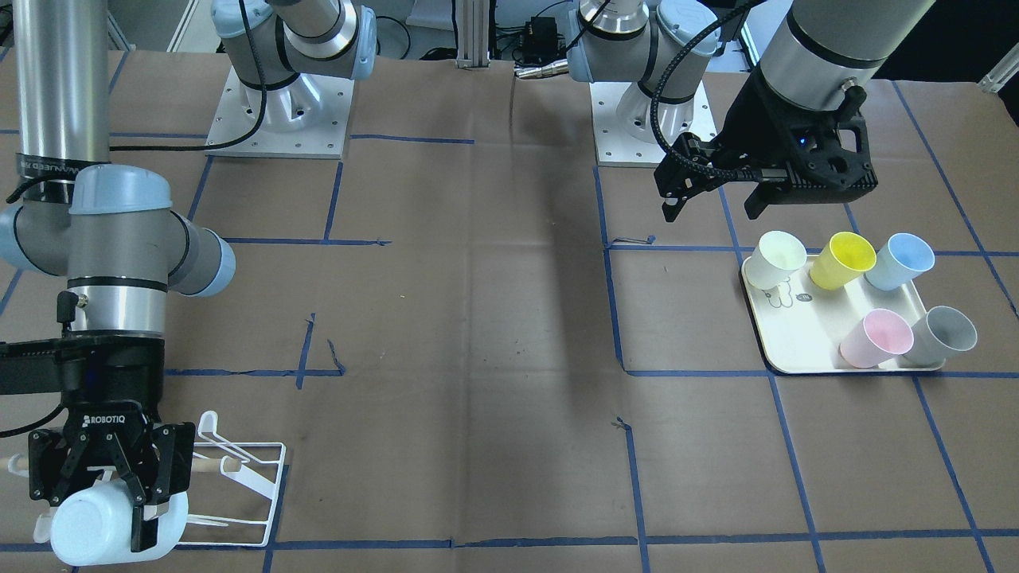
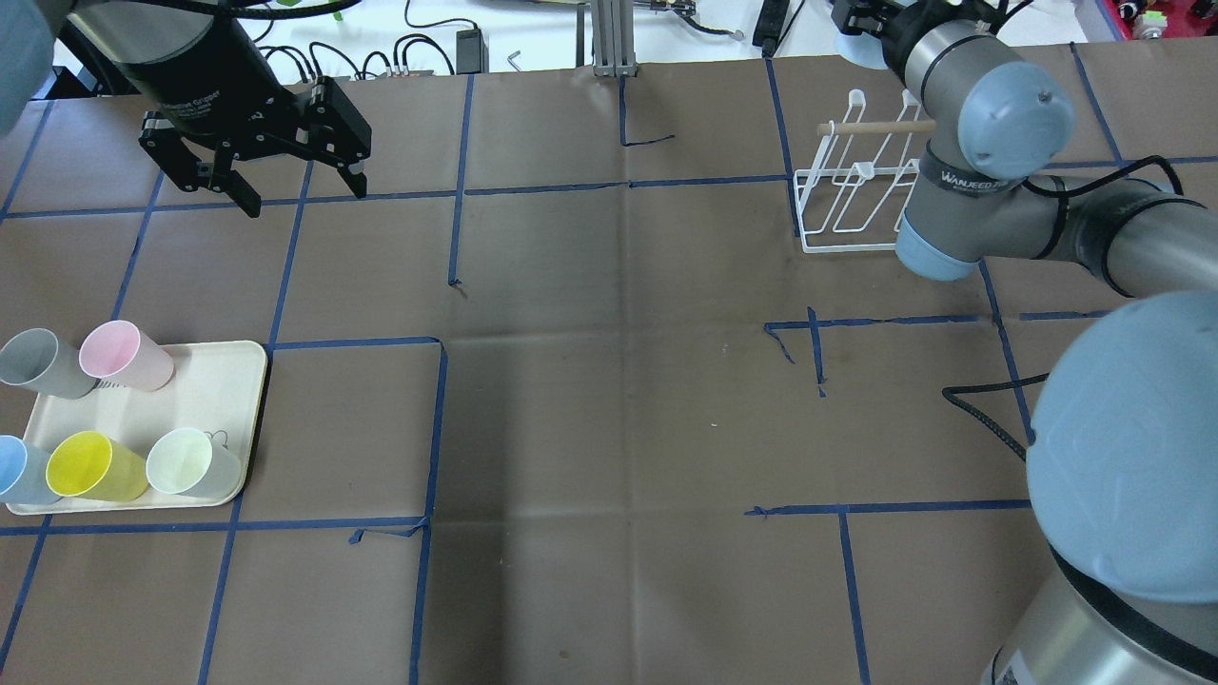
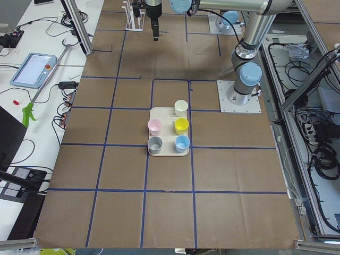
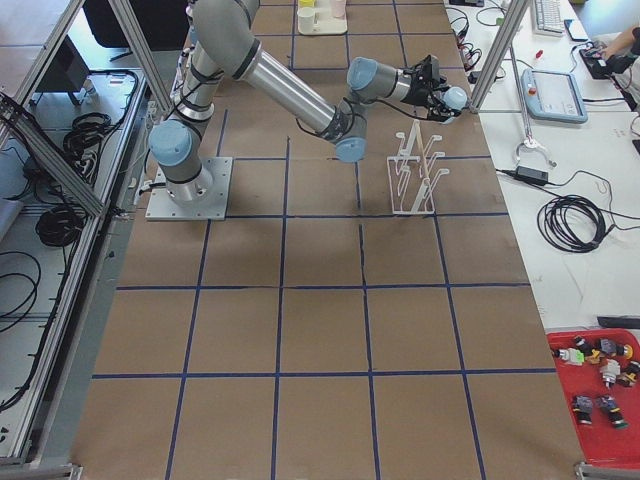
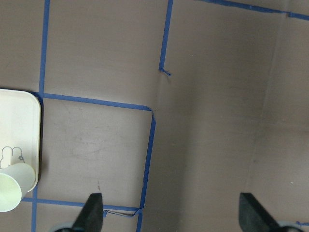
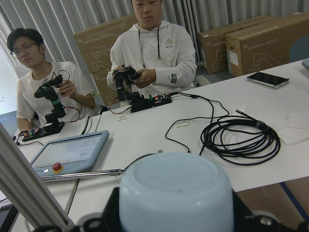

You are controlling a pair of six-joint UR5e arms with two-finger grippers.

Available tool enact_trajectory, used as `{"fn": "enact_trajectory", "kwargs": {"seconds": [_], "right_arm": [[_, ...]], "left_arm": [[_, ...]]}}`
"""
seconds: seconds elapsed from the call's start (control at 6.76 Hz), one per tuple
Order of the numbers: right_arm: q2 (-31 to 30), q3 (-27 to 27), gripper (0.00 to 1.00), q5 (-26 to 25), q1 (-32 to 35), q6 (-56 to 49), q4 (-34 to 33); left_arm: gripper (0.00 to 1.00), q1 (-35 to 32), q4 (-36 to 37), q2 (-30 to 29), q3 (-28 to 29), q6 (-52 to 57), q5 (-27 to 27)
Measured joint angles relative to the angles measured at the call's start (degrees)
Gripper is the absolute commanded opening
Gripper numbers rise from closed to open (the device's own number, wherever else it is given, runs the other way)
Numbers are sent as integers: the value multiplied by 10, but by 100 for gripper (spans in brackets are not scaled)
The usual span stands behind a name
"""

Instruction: Transfer IKEA cup to right arm and place on rack

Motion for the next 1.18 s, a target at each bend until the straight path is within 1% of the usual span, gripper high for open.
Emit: {"fn": "enact_trajectory", "kwargs": {"seconds": [0.15, 0.44, 0.59, 0.74, 0.89, 1.18], "right_arm": [[13, -2, 19, -5, -1, -13, -9], [31, -2, 19, -7, -5, -21, -12], [38, -1, 19, -9, -5, -21, -13], [42, 4, 20, -13, -5, -21, -13], [45, 11, 28, -15, -5, -21, -13], [47, 24, 99, -18, -5, -20, -15]], "left_arm": [[99, 0, -3, 9, -11, 29, 11], [99, 16, 13, 39, -72, 104, 19], [99, 46, 32, 55, -107, 141, 23], [99, 95, 42, 70, -140, 185, 29], [99, 148, 48, 83, -168, 230, 38], [99, 234, 76, 105, -221, 315, 64]]}}
